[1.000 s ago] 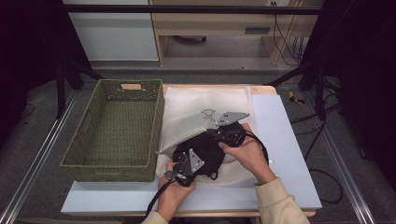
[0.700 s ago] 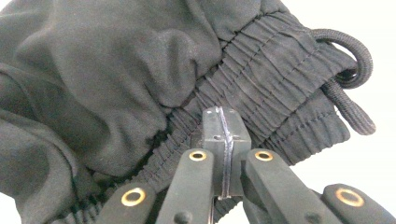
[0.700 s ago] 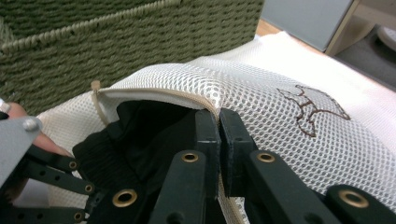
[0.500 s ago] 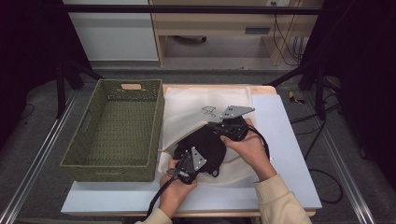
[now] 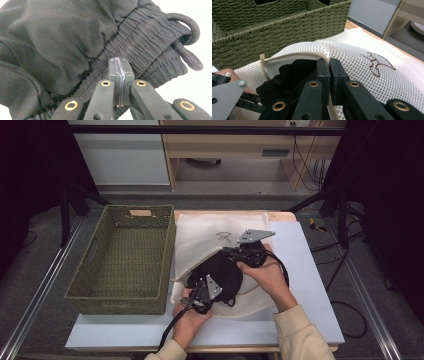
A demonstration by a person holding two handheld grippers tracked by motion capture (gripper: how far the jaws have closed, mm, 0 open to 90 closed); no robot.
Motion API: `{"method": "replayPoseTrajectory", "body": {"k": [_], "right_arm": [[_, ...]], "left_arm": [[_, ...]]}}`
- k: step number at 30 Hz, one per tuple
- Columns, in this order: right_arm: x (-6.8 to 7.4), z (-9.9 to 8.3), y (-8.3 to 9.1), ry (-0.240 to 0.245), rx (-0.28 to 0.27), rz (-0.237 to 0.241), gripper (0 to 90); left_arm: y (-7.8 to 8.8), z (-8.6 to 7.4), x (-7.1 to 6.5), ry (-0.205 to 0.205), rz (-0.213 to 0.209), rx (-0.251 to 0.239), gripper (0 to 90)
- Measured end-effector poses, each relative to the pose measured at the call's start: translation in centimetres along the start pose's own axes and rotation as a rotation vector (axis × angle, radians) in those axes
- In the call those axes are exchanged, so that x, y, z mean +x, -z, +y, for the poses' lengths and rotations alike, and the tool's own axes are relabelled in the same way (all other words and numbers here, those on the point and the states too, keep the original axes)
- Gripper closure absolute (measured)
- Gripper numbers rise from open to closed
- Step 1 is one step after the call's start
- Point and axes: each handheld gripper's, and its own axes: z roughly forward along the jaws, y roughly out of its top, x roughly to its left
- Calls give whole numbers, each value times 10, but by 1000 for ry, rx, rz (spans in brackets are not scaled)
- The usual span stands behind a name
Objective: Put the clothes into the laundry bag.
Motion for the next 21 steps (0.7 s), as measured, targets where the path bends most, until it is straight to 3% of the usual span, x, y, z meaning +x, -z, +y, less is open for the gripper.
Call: {"method": "replayPoseTrajectory", "body": {"k": [21], "right_arm": [[0, 0, 1, -2, 1, 11, 875]], "left_arm": [[-12, 11, 3, -1, 20, 4, 899]]}}
